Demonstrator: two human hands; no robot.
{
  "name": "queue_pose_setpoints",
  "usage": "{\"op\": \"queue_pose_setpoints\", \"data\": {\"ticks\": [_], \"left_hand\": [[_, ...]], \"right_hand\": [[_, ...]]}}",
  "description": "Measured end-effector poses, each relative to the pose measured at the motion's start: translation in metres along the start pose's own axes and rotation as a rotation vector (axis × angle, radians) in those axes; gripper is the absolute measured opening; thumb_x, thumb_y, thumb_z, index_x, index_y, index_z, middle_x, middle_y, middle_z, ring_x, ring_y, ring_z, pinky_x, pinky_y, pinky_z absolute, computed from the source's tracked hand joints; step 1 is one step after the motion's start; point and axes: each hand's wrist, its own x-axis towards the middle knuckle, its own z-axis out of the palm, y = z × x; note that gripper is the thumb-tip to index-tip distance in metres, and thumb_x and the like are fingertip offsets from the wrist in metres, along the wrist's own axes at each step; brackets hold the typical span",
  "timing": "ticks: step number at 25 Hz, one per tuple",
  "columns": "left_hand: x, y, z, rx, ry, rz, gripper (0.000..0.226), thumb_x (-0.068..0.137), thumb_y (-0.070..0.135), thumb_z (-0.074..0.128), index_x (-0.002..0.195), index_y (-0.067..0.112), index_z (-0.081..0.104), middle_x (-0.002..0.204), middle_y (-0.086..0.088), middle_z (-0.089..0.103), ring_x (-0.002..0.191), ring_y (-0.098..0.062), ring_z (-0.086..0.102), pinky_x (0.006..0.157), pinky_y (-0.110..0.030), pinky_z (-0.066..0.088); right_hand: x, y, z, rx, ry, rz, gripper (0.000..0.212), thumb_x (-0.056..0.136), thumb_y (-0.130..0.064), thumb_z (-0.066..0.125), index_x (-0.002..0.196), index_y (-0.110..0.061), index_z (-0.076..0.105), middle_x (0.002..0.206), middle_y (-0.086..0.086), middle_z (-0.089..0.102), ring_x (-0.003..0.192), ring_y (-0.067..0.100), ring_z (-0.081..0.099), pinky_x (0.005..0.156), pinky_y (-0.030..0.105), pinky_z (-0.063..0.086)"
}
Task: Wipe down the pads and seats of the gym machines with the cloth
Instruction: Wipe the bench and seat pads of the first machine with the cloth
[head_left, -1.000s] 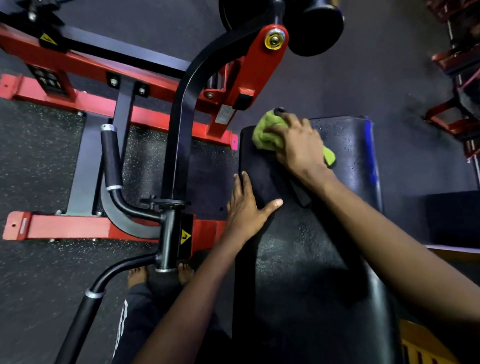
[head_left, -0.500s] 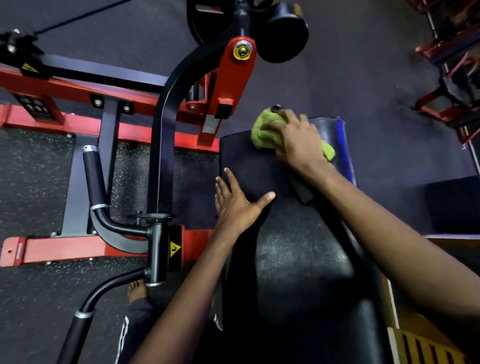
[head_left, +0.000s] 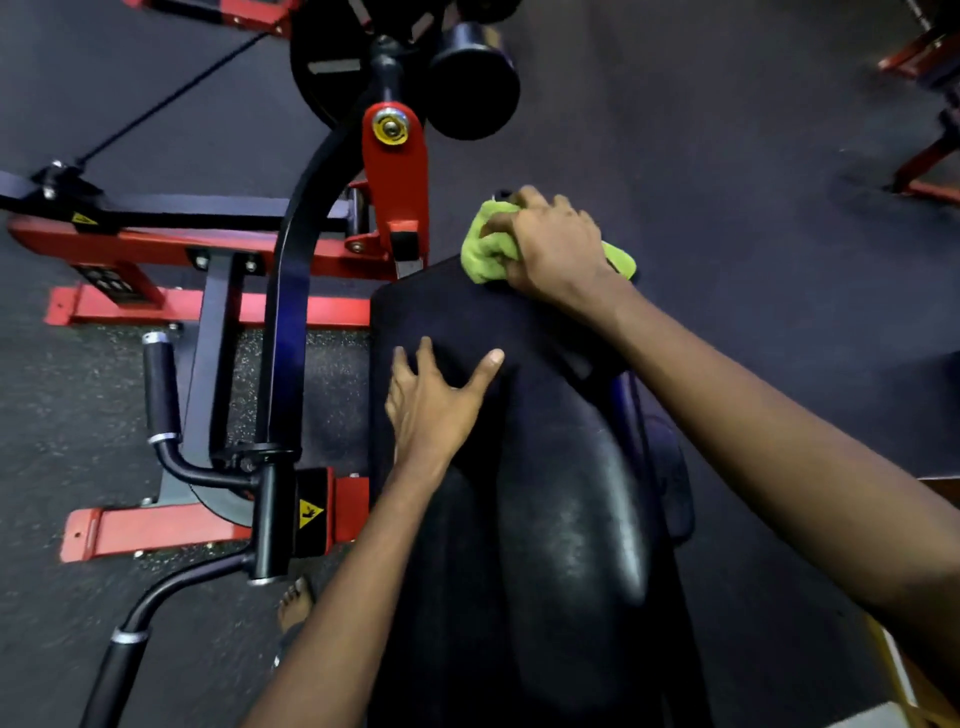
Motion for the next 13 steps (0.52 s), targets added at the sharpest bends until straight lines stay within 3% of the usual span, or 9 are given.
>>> {"op": "queue_pose_setpoints", "data": {"ticks": [2, 6, 8, 10, 13], "left_hand": [[-0.014, 0.023, 0.013, 0.023, 0.003, 0.028, 0.109, 0.073, 0.091, 0.043, 0.156, 0.022, 0.029, 0.163, -0.008, 0.023, 0.15, -0.029, 0.022, 0.122, -0.048, 0.017], [-0.018, 0.047, 0.023, 0.069, -0.007, -0.082, 0.12, 0.067, 0.097, 0.04, 0.157, 0.02, 0.024, 0.165, -0.006, 0.022, 0.153, -0.026, 0.016, 0.123, -0.052, 0.005], [-0.018, 0.048, 0.019, 0.081, -0.012, -0.106, 0.122, 0.063, 0.1, 0.039, 0.156, 0.022, 0.026, 0.164, -0.004, 0.025, 0.152, -0.023, 0.019, 0.123, -0.054, 0.002], [-0.017, 0.047, 0.015, 0.083, -0.039, -0.105, 0.123, 0.061, 0.101, 0.04, 0.156, 0.024, 0.027, 0.163, -0.004, 0.026, 0.151, -0.023, 0.021, 0.122, -0.056, 0.003], [-0.019, 0.053, 0.011, 0.073, -0.062, -0.097, 0.117, 0.065, 0.097, 0.044, 0.155, 0.024, 0.028, 0.162, -0.006, 0.029, 0.15, -0.028, 0.024, 0.122, -0.055, 0.008]], "right_hand": [[-0.009, 0.019, -0.004, 0.066, 0.044, 0.009, 0.041, 0.088, -0.037, 0.065, 0.129, -0.036, 0.064, 0.136, 0.005, 0.05, 0.117, 0.039, 0.053, 0.098, 0.053, 0.045], [0.01, 0.006, -0.017, 0.206, -0.016, -0.015, 0.043, 0.087, -0.039, 0.063, 0.129, -0.034, 0.065, 0.13, 0.007, 0.053, 0.122, 0.04, 0.053, 0.104, 0.055, 0.037], [0.007, 0.029, -0.023, 0.293, -0.042, -0.019, 0.045, 0.086, -0.041, 0.066, 0.131, -0.037, 0.064, 0.129, 0.007, 0.053, 0.122, 0.039, 0.054, 0.102, 0.054, 0.042], [-0.008, 0.065, -0.019, 0.369, 0.04, -0.017, 0.041, 0.087, -0.043, 0.066, 0.128, -0.038, 0.064, 0.127, 0.006, 0.053, 0.119, 0.039, 0.058, 0.095, 0.051, 0.05], [-0.023, 0.088, -0.009, 0.519, 0.106, 0.034, 0.039, 0.091, -0.04, 0.064, 0.13, -0.038, 0.064, 0.134, 0.005, 0.055, 0.121, 0.032, 0.058, 0.096, 0.044, 0.046]]}}
